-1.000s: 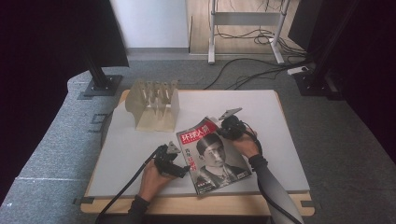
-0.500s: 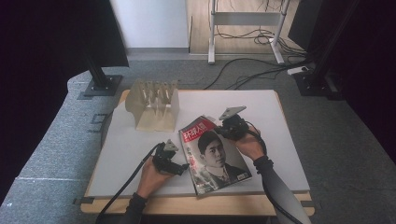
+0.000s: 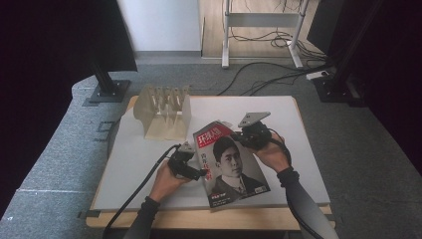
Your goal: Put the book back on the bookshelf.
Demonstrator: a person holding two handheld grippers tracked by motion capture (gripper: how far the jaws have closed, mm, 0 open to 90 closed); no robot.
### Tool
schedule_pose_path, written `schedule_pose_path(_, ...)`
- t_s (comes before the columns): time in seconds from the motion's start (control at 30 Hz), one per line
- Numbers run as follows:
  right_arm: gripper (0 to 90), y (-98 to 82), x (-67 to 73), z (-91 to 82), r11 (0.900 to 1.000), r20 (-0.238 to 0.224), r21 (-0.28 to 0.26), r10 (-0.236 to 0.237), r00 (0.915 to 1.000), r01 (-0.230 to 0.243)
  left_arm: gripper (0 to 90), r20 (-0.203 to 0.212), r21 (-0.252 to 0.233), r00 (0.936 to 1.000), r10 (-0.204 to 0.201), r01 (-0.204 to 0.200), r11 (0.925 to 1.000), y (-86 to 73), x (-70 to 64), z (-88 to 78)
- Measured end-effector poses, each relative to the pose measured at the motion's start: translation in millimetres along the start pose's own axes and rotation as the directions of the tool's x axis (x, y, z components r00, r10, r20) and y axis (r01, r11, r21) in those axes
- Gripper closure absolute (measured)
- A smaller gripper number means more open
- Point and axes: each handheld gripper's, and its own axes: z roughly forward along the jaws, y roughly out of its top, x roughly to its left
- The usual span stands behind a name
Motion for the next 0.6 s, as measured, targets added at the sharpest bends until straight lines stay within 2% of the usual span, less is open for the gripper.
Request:
schedule_pose_path(0.1,86.0,0.6,0.3,-4.0,1.0,0.003,-0.008,0.0,1.0,0.0,7.8,0.015,0.011,0.9999,0.007,-0.007,0.9999,3.3,1.4,4.0)
schedule_pose_path(0.2,86.0,1.6,-0.8,-9.2,1.0,-0.002,-0.021,-0.001,1.0,0.001,10.0,0.08,0.004,0.9967,-0.013,0.012,0.9999,9.9,5.4,11.2)
schedule_pose_path(0.33,86.0,2.6,-0.6,-10.4,1.0,-0.01,-0.026,0.0,0.9999,0.0,10.9,0.109,-0.005,0.9937,-0.023,0.023,0.9997,15.3,8.8,15.5)
schedule_pose_path(0.37,86.0,3.4,0.0,-10.8,1.0,-0.012,-0.026,-0.005,0.9999,0.004,13.1,0.113,-0.024,0.9931,-0.033,0.036,0.9991,18.3,10.0,14.5)
schedule_pose_path(0.47,86.0,4.2,0.7,-11.5,0.999,-0.008,-0.031,-0.008,0.9999,0.007,14.7,0.108,-0.036,0.9936,-0.033,0.037,0.9986,20.8,11.1,11.8)
schedule_pose_path(0.6,85.9,6.5,-1.1,-16.1,0.999,-0.01,-0.053,-0.001,1.0,0.0,15.8,0.081,-0.055,0.9967,-0.003,0.008,0.9985,27.1,8.0,3.5)
